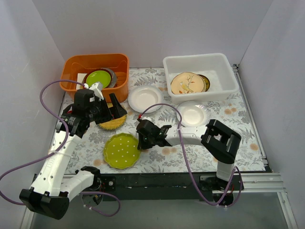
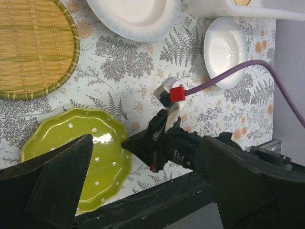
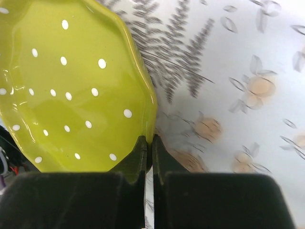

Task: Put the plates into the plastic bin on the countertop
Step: Pick up the plate at the center of the board.

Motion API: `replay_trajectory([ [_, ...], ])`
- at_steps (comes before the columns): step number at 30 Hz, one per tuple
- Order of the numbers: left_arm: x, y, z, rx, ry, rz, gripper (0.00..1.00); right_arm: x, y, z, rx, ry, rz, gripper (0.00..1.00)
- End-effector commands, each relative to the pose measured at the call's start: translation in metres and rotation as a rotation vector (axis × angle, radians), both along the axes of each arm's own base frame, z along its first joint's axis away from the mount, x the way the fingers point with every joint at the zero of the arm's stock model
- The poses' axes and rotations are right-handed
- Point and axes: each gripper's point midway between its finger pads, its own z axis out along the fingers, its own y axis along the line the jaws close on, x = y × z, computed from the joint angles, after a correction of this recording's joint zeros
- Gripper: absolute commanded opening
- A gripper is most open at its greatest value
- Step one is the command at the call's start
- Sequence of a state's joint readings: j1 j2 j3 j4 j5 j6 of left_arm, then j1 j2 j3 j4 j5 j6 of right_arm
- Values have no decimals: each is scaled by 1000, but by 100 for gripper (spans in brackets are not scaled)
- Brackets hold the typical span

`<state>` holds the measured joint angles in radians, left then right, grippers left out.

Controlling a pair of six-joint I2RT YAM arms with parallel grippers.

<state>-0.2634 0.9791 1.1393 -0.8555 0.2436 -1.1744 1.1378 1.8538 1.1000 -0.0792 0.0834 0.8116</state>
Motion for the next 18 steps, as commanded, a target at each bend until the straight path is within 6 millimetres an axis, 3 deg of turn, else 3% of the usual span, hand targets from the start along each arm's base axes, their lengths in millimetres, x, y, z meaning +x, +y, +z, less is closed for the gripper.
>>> replay_trajectory([
  [1,-6,0,-6,-14,-7,-5,98,10,-42,15,-68,-44,-37,1],
  [12,-8,-4,-31,-33,36,-14,98,33,-78,91,77,-124,-136,1],
  [18,-13,-6,-50,-55,62,-15,98,35,-95,133,163,-160,-164,1],
])
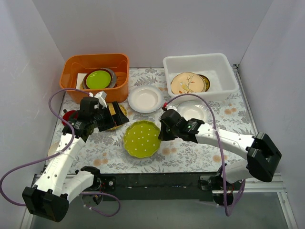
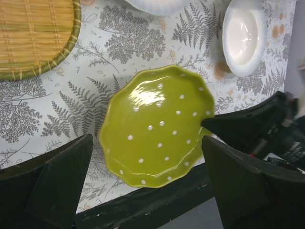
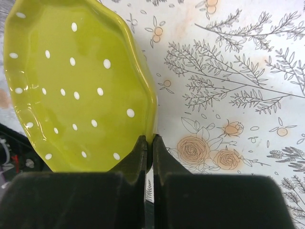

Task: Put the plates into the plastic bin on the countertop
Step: Pick up the plate at the center of the board.

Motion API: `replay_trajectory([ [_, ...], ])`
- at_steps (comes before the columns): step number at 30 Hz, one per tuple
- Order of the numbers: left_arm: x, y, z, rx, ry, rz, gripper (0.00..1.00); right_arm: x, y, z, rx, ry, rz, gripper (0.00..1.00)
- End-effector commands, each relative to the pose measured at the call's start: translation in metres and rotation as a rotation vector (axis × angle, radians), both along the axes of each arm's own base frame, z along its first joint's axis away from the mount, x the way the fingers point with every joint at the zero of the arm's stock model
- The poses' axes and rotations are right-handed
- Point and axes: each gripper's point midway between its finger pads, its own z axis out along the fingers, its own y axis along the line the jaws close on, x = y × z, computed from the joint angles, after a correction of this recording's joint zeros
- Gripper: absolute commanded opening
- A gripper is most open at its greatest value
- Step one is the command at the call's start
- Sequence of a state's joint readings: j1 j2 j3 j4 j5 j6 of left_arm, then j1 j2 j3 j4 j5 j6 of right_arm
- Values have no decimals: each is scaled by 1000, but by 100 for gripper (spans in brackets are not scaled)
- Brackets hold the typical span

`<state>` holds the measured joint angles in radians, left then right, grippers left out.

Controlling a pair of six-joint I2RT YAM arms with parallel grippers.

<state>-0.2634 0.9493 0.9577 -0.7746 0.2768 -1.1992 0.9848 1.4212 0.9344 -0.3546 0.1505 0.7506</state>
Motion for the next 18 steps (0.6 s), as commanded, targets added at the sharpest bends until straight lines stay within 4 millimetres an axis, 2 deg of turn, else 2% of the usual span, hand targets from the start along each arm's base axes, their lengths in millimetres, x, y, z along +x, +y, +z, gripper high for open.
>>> replay_trajectory([
  [1,-5,-4,-6,-44,-13,-7,98,13,14,77,231,-121,-14,1],
  [4,-7,-5,-15,-58,2,-6,98,14,6,92,256,-148,-30,1],
  [9,-12,-12,-18,-108,14,-19,98,16,-5,105,285,-166,-50,1],
  [18,-25,-34,-26,-257,35,-93,97,12,0,118,353,-166,-23,1],
])
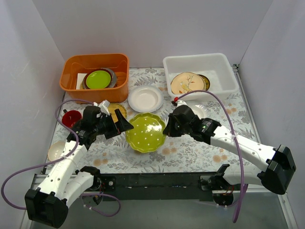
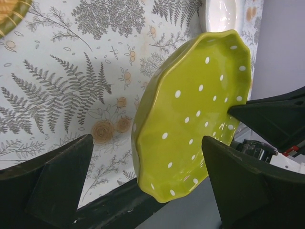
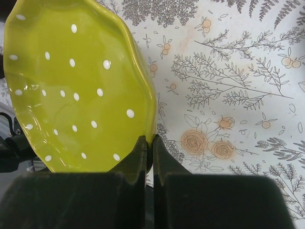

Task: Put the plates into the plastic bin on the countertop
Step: Pick up the plate at the center of the board, then place the plate in the plastic bin.

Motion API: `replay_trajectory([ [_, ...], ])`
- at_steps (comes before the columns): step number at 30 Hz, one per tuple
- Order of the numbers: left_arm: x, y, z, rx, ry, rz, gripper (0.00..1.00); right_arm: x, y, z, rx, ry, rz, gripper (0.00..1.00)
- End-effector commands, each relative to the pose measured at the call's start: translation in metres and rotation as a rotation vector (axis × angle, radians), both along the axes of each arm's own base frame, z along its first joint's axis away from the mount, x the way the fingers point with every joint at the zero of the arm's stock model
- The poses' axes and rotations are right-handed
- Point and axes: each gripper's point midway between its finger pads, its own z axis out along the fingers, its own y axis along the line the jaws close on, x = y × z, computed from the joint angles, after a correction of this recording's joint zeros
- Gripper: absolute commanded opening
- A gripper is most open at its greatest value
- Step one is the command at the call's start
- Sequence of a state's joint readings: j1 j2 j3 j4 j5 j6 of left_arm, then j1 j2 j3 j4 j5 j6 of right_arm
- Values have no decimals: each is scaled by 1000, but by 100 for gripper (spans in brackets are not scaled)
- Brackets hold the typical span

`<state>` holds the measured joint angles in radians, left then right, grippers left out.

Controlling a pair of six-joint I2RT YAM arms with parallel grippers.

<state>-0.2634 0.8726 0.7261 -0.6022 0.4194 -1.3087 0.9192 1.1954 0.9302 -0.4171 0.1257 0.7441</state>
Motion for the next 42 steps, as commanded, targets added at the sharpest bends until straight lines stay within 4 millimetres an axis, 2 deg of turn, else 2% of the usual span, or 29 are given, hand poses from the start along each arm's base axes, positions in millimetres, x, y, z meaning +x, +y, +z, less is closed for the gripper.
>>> replay_trajectory([
  [1,-5,-14,13,-108,-37,-50,96,6,27,56,226,-94,34,1],
  [7,-9,-18,9,-140,-35,-67,90,5,30,68,266,-110,42,1],
  [10,-11,-20,7,-155,-28,-76,79,5,30,76,288,-127,47,1],
  [11,-11,-21,6,-160,-32,-80,72,4,31,79,296,-130,51,1],
  [16,-15,-25,4,-197,-29,-92,59,1,33,91,340,-146,69,1],
  [20,-16,-26,5,-210,-28,-102,51,1,35,94,354,-151,77,1],
  [24,-17,-28,5,-221,-28,-113,36,-6,41,95,383,-140,125,1],
  [25,-18,-28,5,-223,-27,-114,23,-6,42,97,393,-143,130,1],
  [27,-17,-28,6,-222,-32,-107,5,-10,43,97,406,-144,150,2],
  [28,-16,-27,6,-221,-35,-102,0,-10,44,99,421,-154,157,3],
  [29,-17,-27,7,-222,-35,-102,0,-10,43,100,431,-158,161,4],
  [32,-16,-27,10,-225,-45,-97,0,-12,41,104,461,-171,172,16],
  [34,-15,-27,14,-227,-61,-98,0,-13,39,103,467,-166,179,34],
  [37,-13,-27,22,-230,-85,-96,0,-14,38,101,482,-155,188,50],
  [40,-11,-26,27,-234,-91,-81,0,-15,37,102,525,-156,193,60],
  [42,-10,-27,30,-241,-104,-81,0,-15,36,95,540,-127,198,61],
])
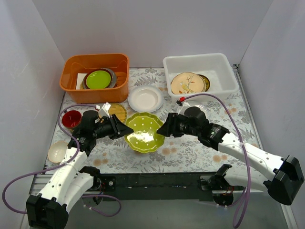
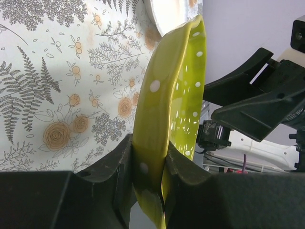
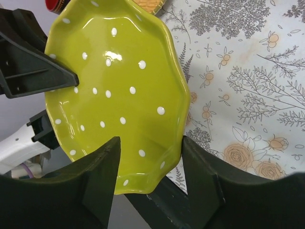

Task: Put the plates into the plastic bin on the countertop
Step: Place the plate in the plastic bin.

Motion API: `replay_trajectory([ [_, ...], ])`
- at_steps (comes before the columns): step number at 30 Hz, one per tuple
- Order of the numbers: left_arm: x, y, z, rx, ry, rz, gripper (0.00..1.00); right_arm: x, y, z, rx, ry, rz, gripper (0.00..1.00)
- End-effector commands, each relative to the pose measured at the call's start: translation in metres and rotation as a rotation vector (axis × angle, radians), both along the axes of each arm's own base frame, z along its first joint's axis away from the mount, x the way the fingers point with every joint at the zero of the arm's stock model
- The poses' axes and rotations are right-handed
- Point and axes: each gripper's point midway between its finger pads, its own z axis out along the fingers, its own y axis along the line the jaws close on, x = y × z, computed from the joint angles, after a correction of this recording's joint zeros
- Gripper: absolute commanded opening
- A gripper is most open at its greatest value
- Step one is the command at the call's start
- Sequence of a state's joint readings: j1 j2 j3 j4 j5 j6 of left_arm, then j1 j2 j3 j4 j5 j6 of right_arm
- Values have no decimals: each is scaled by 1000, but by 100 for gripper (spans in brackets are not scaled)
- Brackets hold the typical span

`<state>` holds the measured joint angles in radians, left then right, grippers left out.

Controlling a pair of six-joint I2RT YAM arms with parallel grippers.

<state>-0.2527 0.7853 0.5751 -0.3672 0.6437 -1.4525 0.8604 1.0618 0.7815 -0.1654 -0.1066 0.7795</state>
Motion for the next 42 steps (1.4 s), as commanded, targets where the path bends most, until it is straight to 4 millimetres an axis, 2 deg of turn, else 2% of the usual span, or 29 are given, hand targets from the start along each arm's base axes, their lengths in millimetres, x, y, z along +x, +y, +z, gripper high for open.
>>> replay_trajectory([
  [1,8,1,17,-6,-61,34,0,-1,20,64,268,-102,80,61],
  [12,7,-1,55,-73,-150,42,0,8,6,33,227,-9,22,61],
  [23,5,-1,85,-103,-202,43,0,12,3,5,151,35,5,59],
  [27,3,0,92,-100,-212,46,0,15,-6,-5,94,33,-31,59],
  [29,3,0,95,-105,-216,45,0,15,-7,-3,100,20,-33,60],
  [35,1,-4,94,-130,-206,25,0,8,6,2,279,-7,15,58],
  [36,0,-4,92,-130,-200,24,0,6,12,12,335,-29,42,56],
  [38,0,-3,92,-130,-203,25,0,4,16,3,346,6,57,54],
  [41,-2,-3,90,-130,-198,24,0,0,22,3,383,21,98,52],
  [42,-2,-4,89,-131,-195,22,0,-2,24,12,424,-5,117,48],
])
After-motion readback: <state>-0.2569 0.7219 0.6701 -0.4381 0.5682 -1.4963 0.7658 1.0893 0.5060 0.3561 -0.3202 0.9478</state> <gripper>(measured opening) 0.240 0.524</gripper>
